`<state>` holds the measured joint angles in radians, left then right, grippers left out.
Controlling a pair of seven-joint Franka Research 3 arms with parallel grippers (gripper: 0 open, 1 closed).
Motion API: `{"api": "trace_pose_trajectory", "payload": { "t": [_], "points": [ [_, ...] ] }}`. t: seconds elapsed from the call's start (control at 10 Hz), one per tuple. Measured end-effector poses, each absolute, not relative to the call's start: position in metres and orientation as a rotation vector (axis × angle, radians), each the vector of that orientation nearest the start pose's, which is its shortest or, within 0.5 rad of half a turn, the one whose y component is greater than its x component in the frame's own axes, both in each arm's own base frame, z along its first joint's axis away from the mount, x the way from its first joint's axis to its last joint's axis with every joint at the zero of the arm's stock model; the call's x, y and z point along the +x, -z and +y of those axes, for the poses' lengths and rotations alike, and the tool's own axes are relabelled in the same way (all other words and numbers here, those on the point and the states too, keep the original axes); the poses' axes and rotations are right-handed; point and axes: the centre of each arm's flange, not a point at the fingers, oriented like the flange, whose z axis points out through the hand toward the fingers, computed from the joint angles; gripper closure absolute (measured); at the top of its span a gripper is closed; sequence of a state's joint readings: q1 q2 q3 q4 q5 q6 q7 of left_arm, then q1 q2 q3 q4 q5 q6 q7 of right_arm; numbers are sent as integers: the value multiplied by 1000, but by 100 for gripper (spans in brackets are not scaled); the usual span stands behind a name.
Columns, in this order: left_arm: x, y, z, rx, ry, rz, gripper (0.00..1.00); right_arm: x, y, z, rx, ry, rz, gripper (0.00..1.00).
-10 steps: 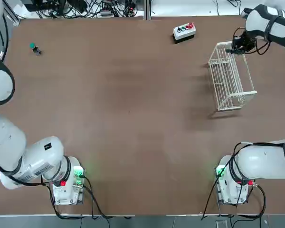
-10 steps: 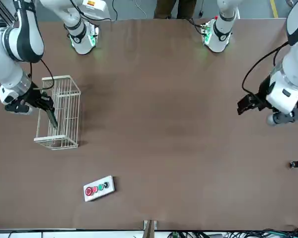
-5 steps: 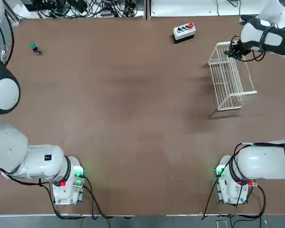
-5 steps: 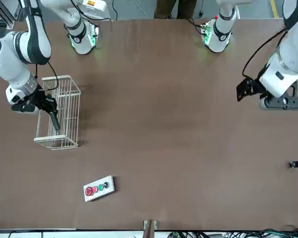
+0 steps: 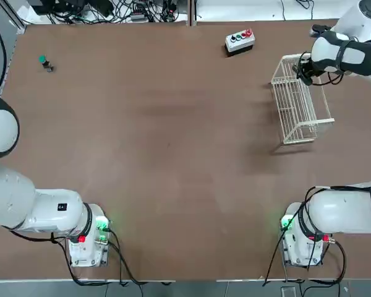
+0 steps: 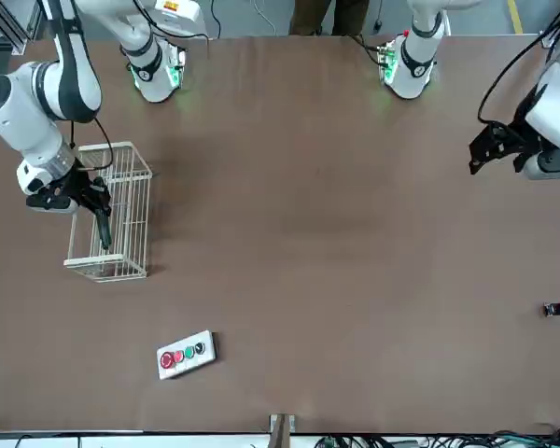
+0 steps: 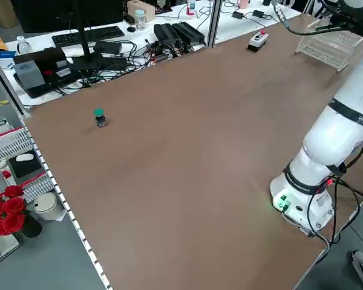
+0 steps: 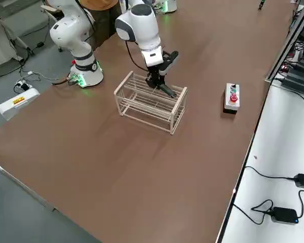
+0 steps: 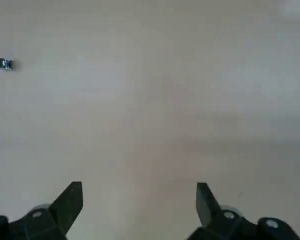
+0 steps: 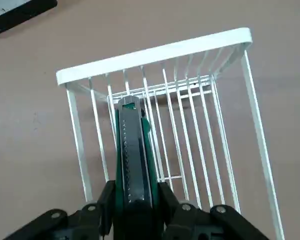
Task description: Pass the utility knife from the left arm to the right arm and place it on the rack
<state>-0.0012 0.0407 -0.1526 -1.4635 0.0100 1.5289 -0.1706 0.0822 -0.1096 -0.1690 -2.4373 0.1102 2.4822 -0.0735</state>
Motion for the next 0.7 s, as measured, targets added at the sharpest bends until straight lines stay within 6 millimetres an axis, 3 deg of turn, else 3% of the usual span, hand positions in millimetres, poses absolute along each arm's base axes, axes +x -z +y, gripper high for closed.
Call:
{"api": "trace_pose_trajectory", "payload": {
  "t": [0.7],
  "points": [
    [556, -653, -90, -3148, 52, -5, 0, 478, -326, -40, -3062, 133, 122, 60]
  ]
}}
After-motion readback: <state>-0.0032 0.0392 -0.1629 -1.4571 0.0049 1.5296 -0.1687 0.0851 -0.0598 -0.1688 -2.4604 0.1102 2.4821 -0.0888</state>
